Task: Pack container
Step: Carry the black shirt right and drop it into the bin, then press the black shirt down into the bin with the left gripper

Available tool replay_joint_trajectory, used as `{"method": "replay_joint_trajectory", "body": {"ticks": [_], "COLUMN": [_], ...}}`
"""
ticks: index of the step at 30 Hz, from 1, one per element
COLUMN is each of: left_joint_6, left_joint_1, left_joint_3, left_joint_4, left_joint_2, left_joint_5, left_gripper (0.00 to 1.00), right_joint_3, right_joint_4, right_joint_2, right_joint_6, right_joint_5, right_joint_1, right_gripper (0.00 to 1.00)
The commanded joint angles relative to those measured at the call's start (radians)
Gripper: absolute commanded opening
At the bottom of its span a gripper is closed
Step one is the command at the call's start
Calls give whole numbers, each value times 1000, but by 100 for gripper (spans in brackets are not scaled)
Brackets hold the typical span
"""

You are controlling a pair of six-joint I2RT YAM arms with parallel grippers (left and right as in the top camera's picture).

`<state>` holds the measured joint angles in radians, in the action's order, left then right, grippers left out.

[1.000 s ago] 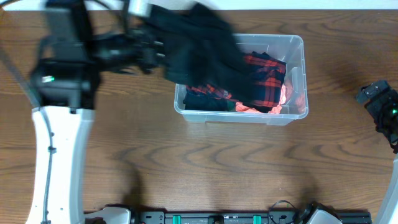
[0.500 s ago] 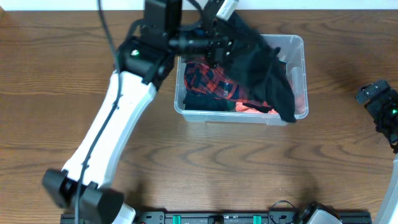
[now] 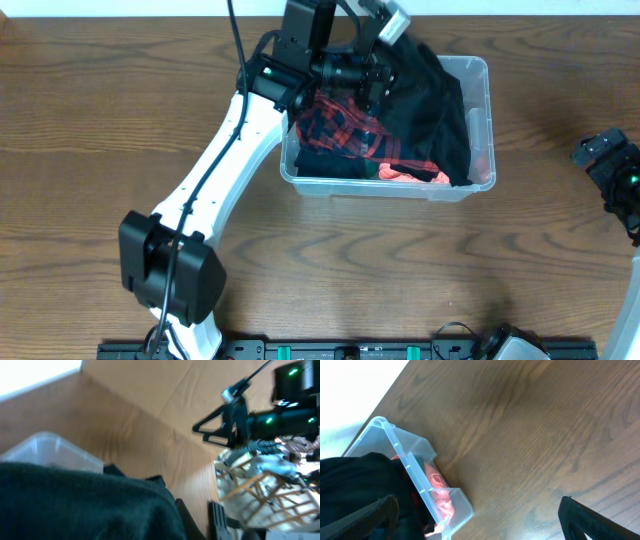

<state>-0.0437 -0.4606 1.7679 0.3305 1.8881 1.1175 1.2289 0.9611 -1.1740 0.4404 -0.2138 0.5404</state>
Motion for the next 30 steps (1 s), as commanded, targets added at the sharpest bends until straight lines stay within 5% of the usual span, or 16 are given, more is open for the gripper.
{"method": "replay_joint_trajectory", "body": {"ticks": [1,5,11,14,21,27,30], "left_joint_6": [93,96,96,103,72,73,96], "left_joint_1": [5,25,106,201,446,397,275], "left_joint_3": [16,16,16,17,17,17,16], "left_joint_4": [96,241,462,557,615,550,489], "left_joint_2": [25,25,21,-1,-105,-145,-136], "left_joint_5": [18,-80,-145,-314,-314,-254,-347], "left_gripper": [6,10,50,54,71,68,65], "right_joint_3": [4,4,4,4,4,4,4], "right_joint_4": [1,1,1,1,1,1,1], "right_joint_2": [1,1,1,1,1,1,1], "right_joint_6": [8,8,8,8,8,8,8], "right_joint_5": [-7,-7,-7,-7,-7,-7,-7], "right_joint_1": [8,8,8,8,8,8,8], "right_gripper": [99,99,99,99,99,99,99]}}
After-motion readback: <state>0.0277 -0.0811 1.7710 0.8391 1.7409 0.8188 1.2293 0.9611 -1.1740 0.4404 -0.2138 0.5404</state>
